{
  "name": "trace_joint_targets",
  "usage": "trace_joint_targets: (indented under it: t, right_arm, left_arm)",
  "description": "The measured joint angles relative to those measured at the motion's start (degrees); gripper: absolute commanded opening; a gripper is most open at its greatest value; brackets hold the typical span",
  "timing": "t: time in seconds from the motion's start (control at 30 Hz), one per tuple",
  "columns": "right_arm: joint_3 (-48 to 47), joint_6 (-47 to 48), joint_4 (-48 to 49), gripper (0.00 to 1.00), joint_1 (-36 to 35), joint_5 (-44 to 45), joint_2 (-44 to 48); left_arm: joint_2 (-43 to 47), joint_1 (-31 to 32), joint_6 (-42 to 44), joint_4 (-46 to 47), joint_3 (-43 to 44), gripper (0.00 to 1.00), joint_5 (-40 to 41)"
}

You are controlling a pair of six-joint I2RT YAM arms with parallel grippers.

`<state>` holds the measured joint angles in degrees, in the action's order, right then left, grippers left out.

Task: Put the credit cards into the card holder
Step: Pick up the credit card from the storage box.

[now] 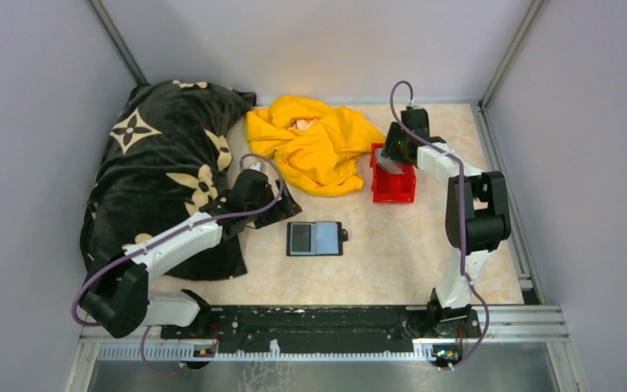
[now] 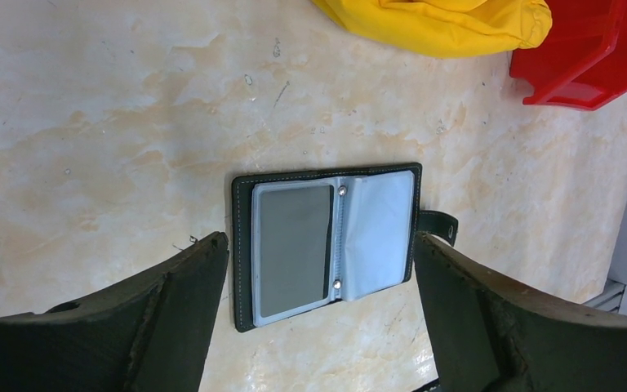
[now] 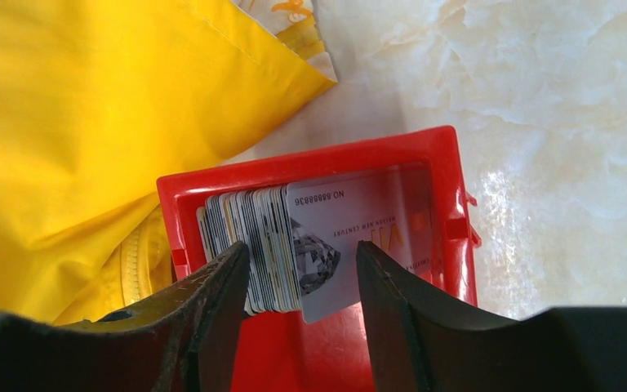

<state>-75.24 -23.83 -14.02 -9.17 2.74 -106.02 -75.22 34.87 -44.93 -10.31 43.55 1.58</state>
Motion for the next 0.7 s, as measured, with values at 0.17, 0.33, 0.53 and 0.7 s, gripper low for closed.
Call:
trace_joint_targets:
  t: [0.17,0.33,0.53,0.7]
  right_arm:
    - [-0.24,-0.28,1.01,0.41,0.11,-1.07,-0.44]
    - [-0.24,-0.66,1.51,0.36,0.35,-2.34,-0.48]
    - [-0.22,-0.76,1.6,0.34,0.35,-2.91,-0.48]
    - [-0.22,-0.79,1.6,0.28,0.37,-3.08,-0.42]
  left_arm:
    - [-0.2,-0.35,0.07,0.17,-0.46,0.88,-0.66]
    - [-0.55,-0.59,0.07,0.9,-0.94,0.88,-1.33]
    - [-0.55,-0.66,0.04,1.42,-1.44,0.88,-2.05]
    - [-0.55,-0.66,0.04,1.86,-1.68,0.87,-2.47]
